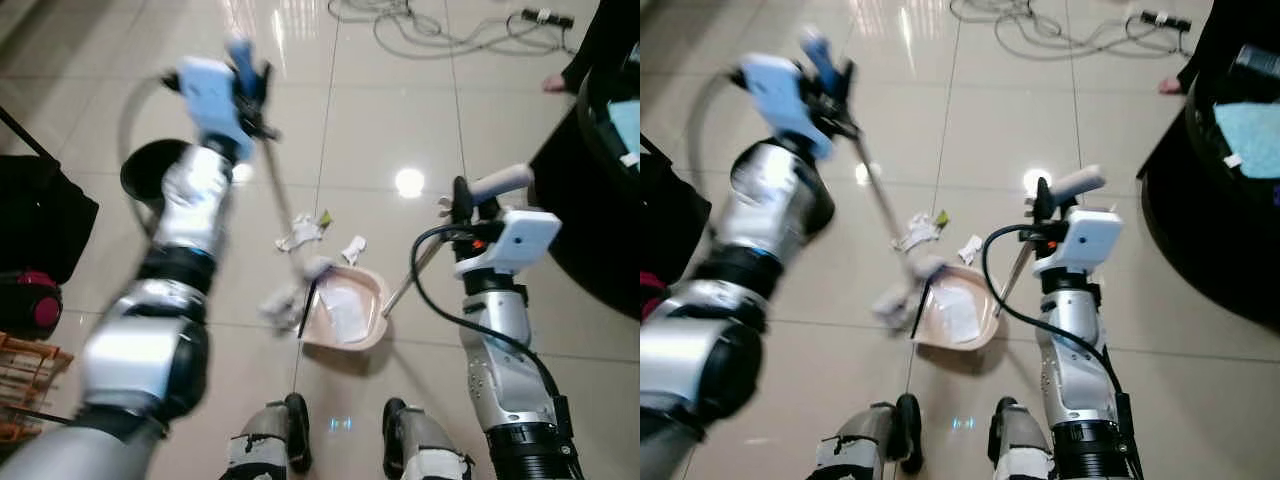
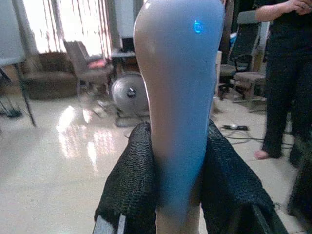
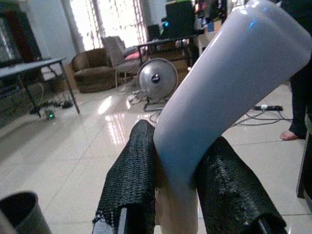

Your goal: Sweep floor

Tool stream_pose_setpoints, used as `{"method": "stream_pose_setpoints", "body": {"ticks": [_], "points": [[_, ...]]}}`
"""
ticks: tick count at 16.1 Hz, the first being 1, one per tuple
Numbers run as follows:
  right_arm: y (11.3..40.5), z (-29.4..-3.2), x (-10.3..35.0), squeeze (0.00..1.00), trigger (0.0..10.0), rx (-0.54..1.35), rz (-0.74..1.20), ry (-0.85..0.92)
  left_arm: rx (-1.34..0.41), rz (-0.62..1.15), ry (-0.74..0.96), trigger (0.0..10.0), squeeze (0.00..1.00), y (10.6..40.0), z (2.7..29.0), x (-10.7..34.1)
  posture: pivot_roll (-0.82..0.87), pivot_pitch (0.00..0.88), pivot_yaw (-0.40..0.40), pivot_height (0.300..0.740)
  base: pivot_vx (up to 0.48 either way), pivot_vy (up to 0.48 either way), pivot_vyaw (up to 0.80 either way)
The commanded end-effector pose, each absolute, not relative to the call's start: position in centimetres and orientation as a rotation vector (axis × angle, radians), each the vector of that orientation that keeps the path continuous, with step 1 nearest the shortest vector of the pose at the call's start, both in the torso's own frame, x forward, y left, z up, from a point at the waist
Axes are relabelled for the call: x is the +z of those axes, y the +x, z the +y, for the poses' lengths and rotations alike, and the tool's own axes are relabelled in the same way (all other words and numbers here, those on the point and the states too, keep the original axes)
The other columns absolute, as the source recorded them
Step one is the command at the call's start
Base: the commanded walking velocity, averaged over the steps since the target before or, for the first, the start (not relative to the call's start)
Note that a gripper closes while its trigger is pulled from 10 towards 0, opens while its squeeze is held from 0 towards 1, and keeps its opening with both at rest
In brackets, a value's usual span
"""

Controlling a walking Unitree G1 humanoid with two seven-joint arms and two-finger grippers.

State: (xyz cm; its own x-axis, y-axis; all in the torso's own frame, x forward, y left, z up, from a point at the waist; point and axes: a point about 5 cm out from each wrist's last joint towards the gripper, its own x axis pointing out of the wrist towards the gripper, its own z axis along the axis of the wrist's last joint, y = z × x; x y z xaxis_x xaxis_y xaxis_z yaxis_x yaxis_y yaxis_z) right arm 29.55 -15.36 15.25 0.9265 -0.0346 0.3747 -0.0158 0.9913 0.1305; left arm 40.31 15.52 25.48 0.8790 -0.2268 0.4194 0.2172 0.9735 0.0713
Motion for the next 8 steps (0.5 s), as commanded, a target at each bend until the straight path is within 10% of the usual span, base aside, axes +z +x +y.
{"method": "stream_pose_setpoints", "body": {"ticks": [1,8], "points": [[29.4,-15.5,16.2,0.00,10.0,-0.019,-0.428,0.174,-0.216,-0.514,0.047,10.0,0.00,40.3,16.6,28.0,0.08,0.099,0.064,0.740,0.000,0.000,0.00],[29.1,-16.5,17.7,0.00,10.0,-0.054,-0.437,0.200,-0.195,-0.362,0.245,10.0,0.00,39.8,20.0,24.8,0.07,0.090,0.095,0.740,0.000,0.000,0.00]]}}
